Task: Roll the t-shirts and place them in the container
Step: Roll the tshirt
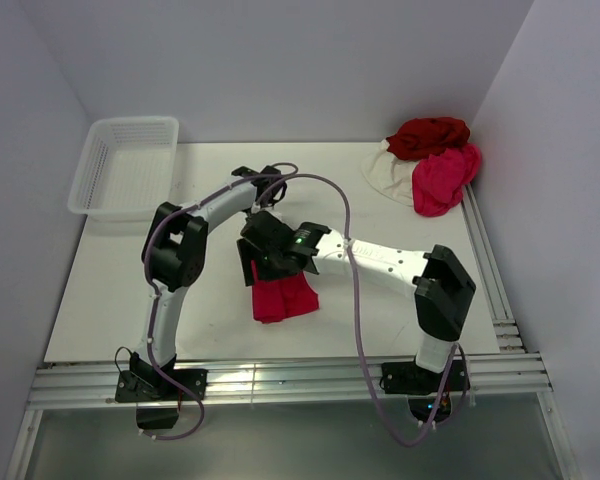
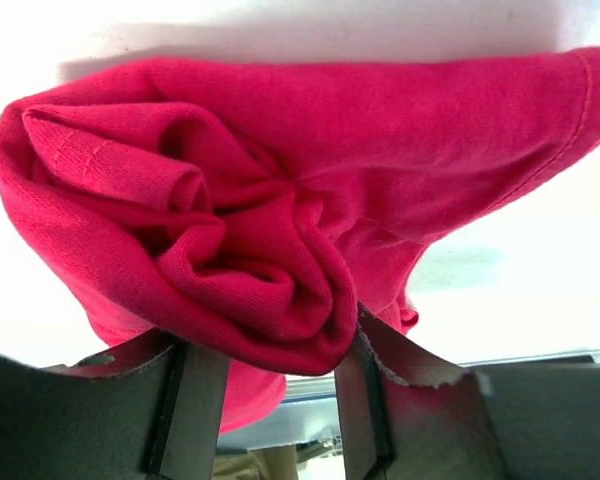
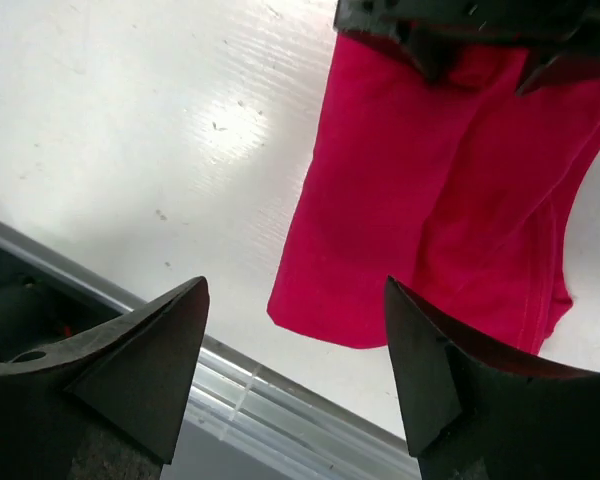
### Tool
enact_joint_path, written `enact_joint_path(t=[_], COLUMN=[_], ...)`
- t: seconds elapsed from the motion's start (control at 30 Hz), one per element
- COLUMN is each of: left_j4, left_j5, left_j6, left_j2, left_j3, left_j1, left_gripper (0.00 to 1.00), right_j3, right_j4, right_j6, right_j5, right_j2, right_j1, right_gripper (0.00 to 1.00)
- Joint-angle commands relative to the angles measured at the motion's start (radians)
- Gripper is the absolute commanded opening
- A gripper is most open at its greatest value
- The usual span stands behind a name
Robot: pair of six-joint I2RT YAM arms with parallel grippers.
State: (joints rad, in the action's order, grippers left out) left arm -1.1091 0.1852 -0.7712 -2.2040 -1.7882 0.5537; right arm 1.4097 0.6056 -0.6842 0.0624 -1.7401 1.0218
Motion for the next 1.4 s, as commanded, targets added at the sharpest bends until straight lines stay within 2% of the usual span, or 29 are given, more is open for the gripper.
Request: enact_joint_path(t=[0.0, 0.2, 0.87, 0.97, 1.07, 1.17, 1.2, 1.27, 1.33, 1.37], left_j4=[0.086, 0.112, 0.115, 0.12, 0.12, 0.115, 0.112, 0.107, 0.103, 0.1], left_j5=[0.039, 0.054, 0.054, 0.056, 0.056, 0.054, 0.056, 0.053, 0.051, 0.056], left_j6=[0.009, 0.006, 0.013, 0.015, 0.018, 0.021, 0.023, 0.026, 0.027, 0.029], left_j2=[-0.043, -0.033, -0.043, -0.042, -0.04, -0.045, -0.045, -0.046, -0.045, -0.04], left_j3=[0.024, 0.055, 0.072, 0.081, 0.081, 0.075, 0.07, 0.067, 0.065, 0.066], left_j1=[0.011, 0.009, 0.009, 0.008, 0.005, 0.006, 0.005, 0.005, 0.005, 0.005], left_gripper=[0.47, 0.47, 0.46, 0.46, 0.46, 0.46, 0.46, 0.47, 0.47, 0.48], right_j3=[0.105, 0.262, 0.342, 0.344, 0.316, 0.27, 0.261, 0.236, 0.212, 0.18], right_j4=[0.127, 0.287, 0.286, 0.284, 0.266, 0.235, 0.229, 0.217, 0.183, 0.168], right_j6=[0.031, 0.025, 0.095, 0.103, 0.115, 0.12, 0.118, 0.115, 0.11, 0.109], right_j5=[0.083, 0.181, 0.251, 0.255, 0.252, 0.255, 0.254, 0.254, 0.241, 0.228], right_j2=[-0.083, -0.237, -0.397, -0.41, -0.409, -0.388, -0.383, -0.369, -0.352, -0.331], right_j1=[0.049, 0.081, 0.081, 0.081, 0.081, 0.078, 0.077, 0.07, 0.061, 0.055], right_gripper=[0.77, 0.77, 0.72, 0.67, 0.59, 0.38, 0.26, 0.12, 0.0, 0.0])
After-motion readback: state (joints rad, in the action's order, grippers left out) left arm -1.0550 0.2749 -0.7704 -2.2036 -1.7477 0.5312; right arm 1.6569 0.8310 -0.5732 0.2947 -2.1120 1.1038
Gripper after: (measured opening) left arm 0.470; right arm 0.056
